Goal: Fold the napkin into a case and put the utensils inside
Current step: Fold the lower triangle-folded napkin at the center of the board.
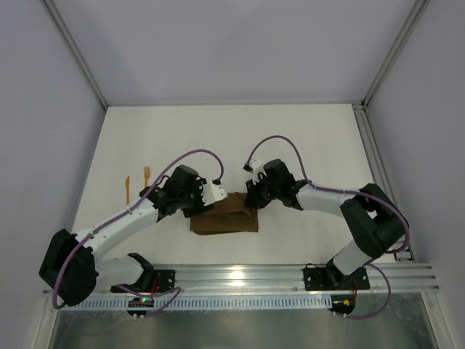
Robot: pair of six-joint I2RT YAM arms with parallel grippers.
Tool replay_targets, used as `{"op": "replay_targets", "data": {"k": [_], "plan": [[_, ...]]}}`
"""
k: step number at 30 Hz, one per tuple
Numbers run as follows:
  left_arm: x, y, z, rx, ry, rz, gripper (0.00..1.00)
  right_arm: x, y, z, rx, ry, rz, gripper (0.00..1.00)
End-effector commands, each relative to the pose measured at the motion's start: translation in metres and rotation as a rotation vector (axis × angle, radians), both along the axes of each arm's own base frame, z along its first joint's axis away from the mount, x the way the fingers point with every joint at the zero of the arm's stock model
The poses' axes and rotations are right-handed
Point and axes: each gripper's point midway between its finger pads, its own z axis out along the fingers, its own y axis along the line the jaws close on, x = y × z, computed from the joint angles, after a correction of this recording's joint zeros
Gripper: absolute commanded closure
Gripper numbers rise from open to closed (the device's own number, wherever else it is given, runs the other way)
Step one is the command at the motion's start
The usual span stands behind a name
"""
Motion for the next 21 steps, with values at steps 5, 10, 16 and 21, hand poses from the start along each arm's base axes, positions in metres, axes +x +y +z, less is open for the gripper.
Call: {"op": "replay_targets", "data": {"k": [5, 10, 16, 21], "plan": [[0.018, 0.004, -0.001, -0.015, 0.045, 0.199, 0.40, 0.011, -0.006, 0.041, -0.005, -0.122, -0.018, 0.69], [0.037, 0.025, -0.023, 0.108, 0.061, 0.370, 0.47, -0.003, -0.030, 0.063, -0.003, -0.090, -0.157, 0.46], [0.033, 0.022, -0.007, -0.068, 0.203, 0.535, 0.36, -0.021, -0.031, 0.036, 0.011, 0.027, -0.205, 0.30], [0.025, 0.026, -0.006, -0.126, 0.312, 0.562, 0.35, -0.023, -0.021, 0.030, 0.010, -0.001, -0.153, 0.25]]}}
